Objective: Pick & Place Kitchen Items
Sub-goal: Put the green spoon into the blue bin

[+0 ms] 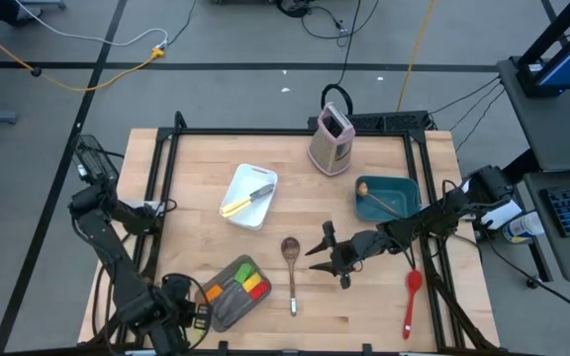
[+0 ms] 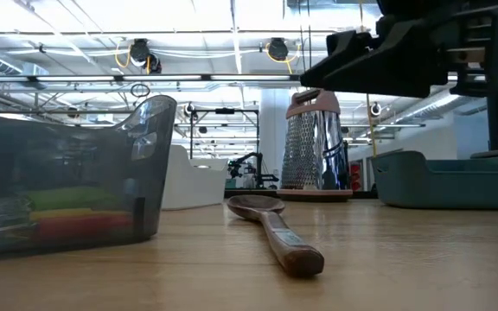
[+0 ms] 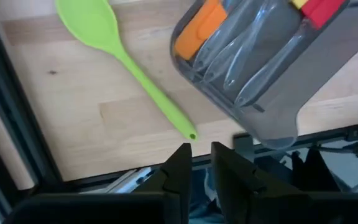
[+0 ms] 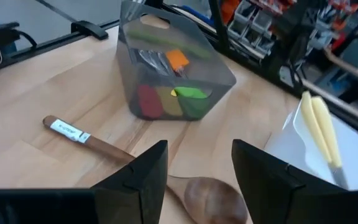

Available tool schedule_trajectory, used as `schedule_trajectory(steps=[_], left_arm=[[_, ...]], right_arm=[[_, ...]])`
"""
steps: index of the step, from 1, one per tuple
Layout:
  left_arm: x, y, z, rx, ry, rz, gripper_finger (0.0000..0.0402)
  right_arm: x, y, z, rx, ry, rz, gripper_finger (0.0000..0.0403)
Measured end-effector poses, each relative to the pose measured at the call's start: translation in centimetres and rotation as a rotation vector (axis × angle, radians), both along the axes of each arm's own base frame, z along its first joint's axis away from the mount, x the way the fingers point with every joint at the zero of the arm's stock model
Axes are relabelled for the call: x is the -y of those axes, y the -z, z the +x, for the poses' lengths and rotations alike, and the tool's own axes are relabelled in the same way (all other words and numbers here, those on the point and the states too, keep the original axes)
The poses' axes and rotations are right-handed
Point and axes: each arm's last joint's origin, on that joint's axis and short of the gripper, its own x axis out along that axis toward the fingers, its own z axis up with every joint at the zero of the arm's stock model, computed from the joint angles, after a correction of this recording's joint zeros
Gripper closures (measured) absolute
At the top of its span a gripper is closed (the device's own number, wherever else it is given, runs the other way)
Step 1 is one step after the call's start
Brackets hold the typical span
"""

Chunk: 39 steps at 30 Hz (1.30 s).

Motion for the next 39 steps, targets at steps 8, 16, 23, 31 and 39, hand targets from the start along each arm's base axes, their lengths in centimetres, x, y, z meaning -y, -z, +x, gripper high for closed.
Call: schedule_trajectory(steps=[8,16,23,31,39], left_arm=[[0.5,0.6,-0.4,-0.038,0.044,0.013,0.0338],[1.1,2.2,-0.2,-0.115,0.109,0.059,0.0293],[0.7,2.5,0.2,-0.07,0.06,0.125,0.0225],[0.6,4.2,-0.5,-0.121,0.059,0.12,0.0202],[0.4,8.8,-0.9,-0.077,0.126,0.061,0.0201]], right_arm=[[0.0,0.0,0.0,0.02,-0.026,-0.079,0.0229],[0.0,-0.2,0.1,0.049,-0.042,-0.116,0.0229],[-0.1,-0.5,0.1,0.083,-0.043,-0.113,0.0229],[-0.1,-0.5,0.1,0.089,-0.053,-0.144,0.0229],[-0.1,-0.5,0.1,0.093,-0.058,-0.163,0.0229]])
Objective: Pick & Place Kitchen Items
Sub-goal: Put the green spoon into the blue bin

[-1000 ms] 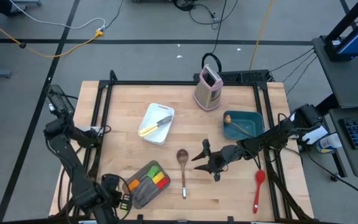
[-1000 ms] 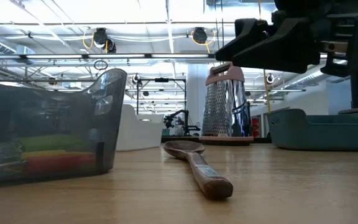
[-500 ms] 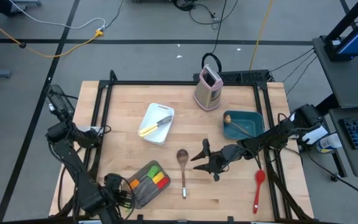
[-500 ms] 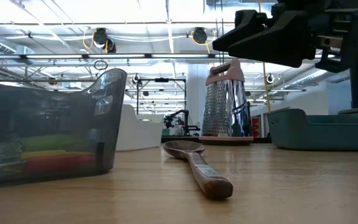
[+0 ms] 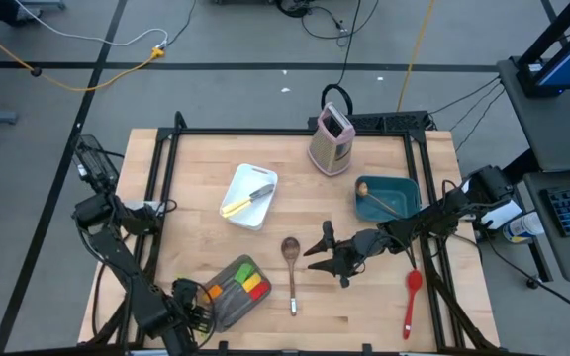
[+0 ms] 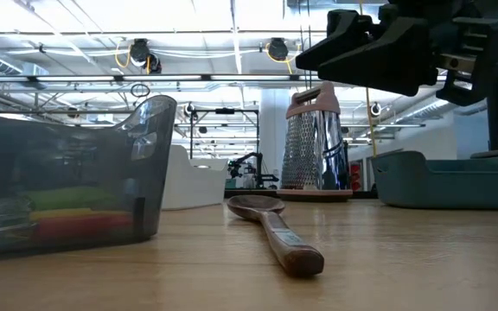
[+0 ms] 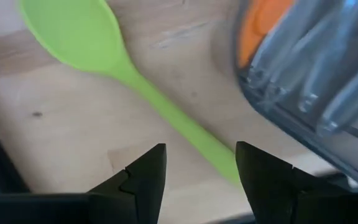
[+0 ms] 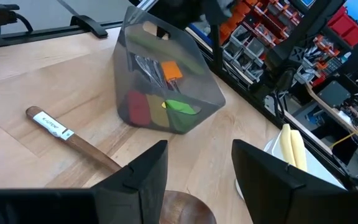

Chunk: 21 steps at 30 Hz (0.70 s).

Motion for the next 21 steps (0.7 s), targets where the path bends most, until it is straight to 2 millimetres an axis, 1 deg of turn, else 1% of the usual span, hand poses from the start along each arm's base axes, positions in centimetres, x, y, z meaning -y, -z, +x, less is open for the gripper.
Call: schedule_trajectory(steps=[3,6,9,15,18,21], left_arm=[[-0.5,1.5,-0.3,-0.002,0.0,-0.003,0.0201],[-1.1,2.5,-0.7,-0.023,-0.01,0.022,0.0201],[-1.6,3.2,-1.1,-0.064,-0.004,0.032,0.0201],[-1.9,3.8,-1.7,-0.064,0.037,0.043,0.0207],[-1.8,4.3,-1.7,-0.032,0.07,0.006,0.0234],[-1.6,4.9,-1.6,0.018,0.073,-0.023,0.0277]], right_arm=[[0.0,0.0,0.0,0.0,0.0,0.0,0.0229],[0.0,0.0,0.0,0.0,0.0,0.001,0.0229],[0.0,0.0,0.0,0.0,0.001,0.002,0.0229],[0.0,0.0,0.0,-0.001,0.0,0.002,0.0229],[0.0,0.0,0.0,-0.001,0.0,0.003,0.0229],[0.0,0.0,0.0,-0.001,0.0,0.002,0.0229]])
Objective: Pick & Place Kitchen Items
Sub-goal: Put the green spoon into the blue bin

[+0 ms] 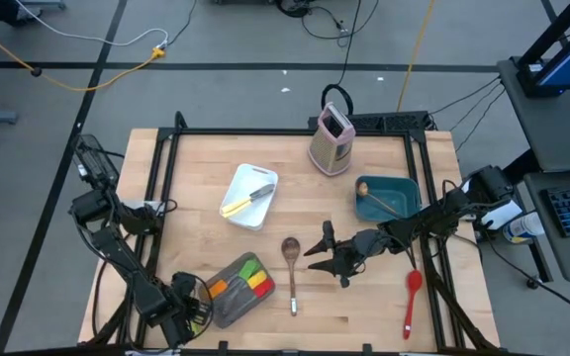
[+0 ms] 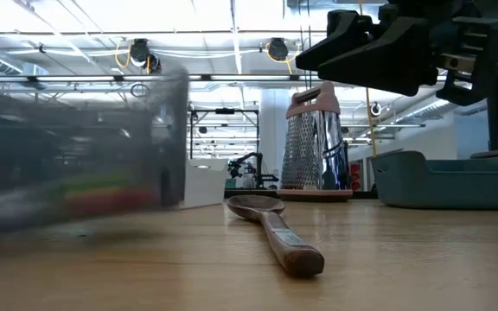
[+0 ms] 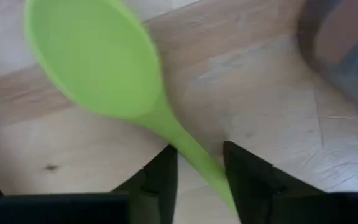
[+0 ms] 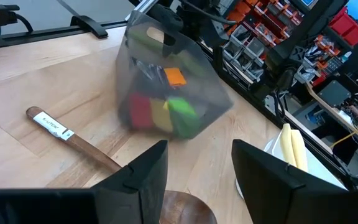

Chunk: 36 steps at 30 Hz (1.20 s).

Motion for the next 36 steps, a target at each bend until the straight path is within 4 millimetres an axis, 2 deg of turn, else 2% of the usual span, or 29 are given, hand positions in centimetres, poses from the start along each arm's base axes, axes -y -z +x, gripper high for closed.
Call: schedule_trajectory(steps=[6,12,18,30,36], left_arm=[[-0.1,0.0,-0.1,-0.028,-0.051,-0.002,0.0347],[-0.2,-0.9,-0.3,-0.044,-0.106,-0.042,0.0384],[-0.9,-2.4,-0.7,-0.04,-0.194,-0.056,0.0381],[-1.8,-4.3,-0.8,-0.058,-0.179,0.027,0.0379],[-2.0,-6.9,-0.9,-0.1,-0.179,0.121,0.0384]], right_arm=[[0.0,0.0,0.0,-0.001,0.0,0.0,0.0229],[0.0,0.0,0.0,0.0,0.0,0.0,0.0229],[0.0,0.0,0.0,0.0,0.0,0.0,0.0229],[0.0,0.0,0.0,-0.001,0.0,0.0,0.0229],[0.0,0.0,0.0,0.0,0.0,0.0,0.0229]])
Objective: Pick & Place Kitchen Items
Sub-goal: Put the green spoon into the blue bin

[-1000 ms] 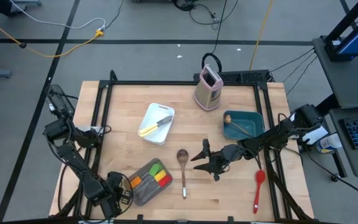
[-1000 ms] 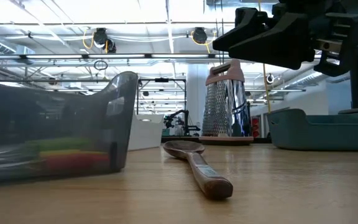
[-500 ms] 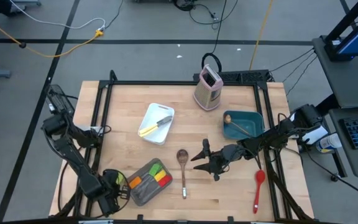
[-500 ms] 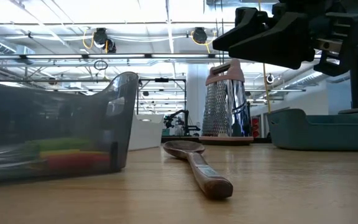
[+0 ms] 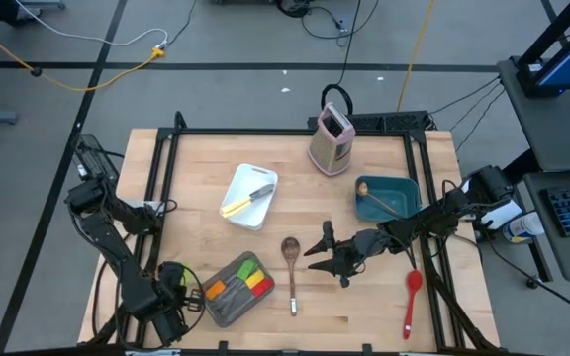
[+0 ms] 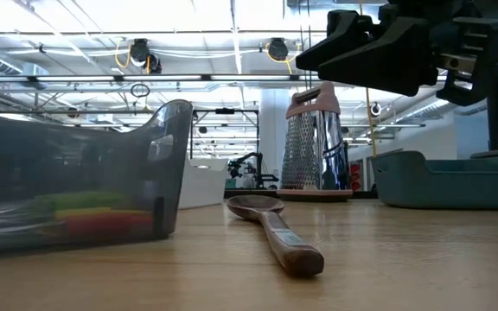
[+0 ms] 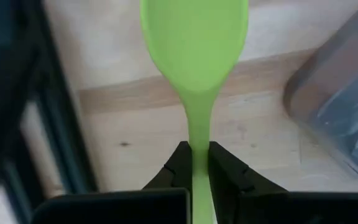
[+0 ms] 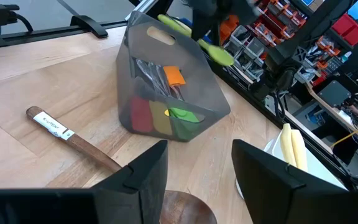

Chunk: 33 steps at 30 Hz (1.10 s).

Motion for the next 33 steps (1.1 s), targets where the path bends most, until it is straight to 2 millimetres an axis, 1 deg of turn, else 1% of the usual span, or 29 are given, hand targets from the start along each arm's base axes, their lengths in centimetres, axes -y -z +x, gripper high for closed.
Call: schedule_trajectory(steps=[3,7,12,16,20,23,27,33], left_arm=[[0.0,-1.9,0.0,-0.01,0.003,0.05,0.0385],[-0.4,-4.5,0.2,-0.016,0.001,0.121,0.0375],[-1.1,-6.8,0.8,0.034,0.027,0.197,0.0373],[-1.7,-7.4,2.0,0.15,0.073,0.262,0.0373],[-2.7,-7.5,3.4,0.211,0.113,0.331,0.0372],[-3.7,-7.7,4.5,0.267,0.151,0.414,0.0372],[-5.1,-7.8,6.2,0.34,0.225,0.529,0.0372],[-6.7,-7.9,9.0,0.395,0.302,0.588,0.0371]], right_arm=[[0.0,0.0,0.0,0.0,0.0,0.0,0.0229],[0.0,0.0,0.0,0.001,0.0,0.0,0.0229],[0.0,0.0,0.0,0.0,0.0,0.0,0.0229],[0.0,-0.3,0.1,0.024,0.005,0.032,0.0229],[-0.1,-1.1,0.2,0.085,0.019,0.131,0.0229],[-0.1,-1.5,0.3,0.113,0.03,0.211,0.0229],[0.0,-1.6,0.3,0.114,0.041,0.259,0.0229],[0.8,-1.6,0.6,0.102,0.081,0.328,0.0229]])
